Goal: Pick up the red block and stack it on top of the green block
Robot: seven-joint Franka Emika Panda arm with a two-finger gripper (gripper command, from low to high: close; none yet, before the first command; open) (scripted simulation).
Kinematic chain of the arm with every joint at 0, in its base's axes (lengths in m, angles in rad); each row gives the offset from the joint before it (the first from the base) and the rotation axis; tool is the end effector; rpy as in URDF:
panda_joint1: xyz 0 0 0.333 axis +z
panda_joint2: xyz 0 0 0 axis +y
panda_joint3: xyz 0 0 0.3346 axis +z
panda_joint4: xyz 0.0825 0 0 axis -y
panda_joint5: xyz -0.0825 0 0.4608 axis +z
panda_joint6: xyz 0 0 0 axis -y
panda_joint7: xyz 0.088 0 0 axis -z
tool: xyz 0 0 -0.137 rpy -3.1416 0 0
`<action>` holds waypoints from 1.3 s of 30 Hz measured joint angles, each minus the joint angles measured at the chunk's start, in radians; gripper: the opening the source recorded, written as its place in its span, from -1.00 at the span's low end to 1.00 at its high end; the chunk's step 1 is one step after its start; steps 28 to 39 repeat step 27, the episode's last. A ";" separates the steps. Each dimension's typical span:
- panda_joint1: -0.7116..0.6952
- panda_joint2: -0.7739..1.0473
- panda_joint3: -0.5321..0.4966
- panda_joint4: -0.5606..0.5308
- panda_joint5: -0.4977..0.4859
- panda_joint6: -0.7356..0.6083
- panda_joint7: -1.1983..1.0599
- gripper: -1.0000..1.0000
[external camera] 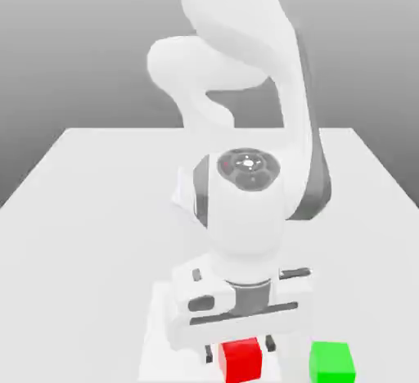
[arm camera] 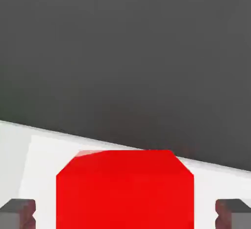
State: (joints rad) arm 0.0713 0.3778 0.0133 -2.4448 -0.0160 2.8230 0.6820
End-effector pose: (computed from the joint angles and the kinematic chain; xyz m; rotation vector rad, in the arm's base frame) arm 0.5091 0.0447 0.0649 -3.0089 0.9031 -0.0007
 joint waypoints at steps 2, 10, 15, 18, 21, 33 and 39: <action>0.000 0.000 0.000 0.000 -0.001 0.000 0.001 -1.00; 0.001 -0.157 0.020 -0.014 0.000 -0.144 -0.037 -1.00; 0.031 -0.168 0.094 0.042 -0.028 -0.212 -0.215 -1.00; 0.052 -0.168 0.141 0.078 -0.042 -0.251 -0.330 -1.00; 0.071 -0.130 0.166 0.104 -0.065 -0.240 -0.396 -1.00; 0.090 -0.033 0.147 0.112 -0.102 -0.153 -0.381 1.00; 0.090 -0.033 0.147 0.112 -0.102 -0.153 -0.381 1.00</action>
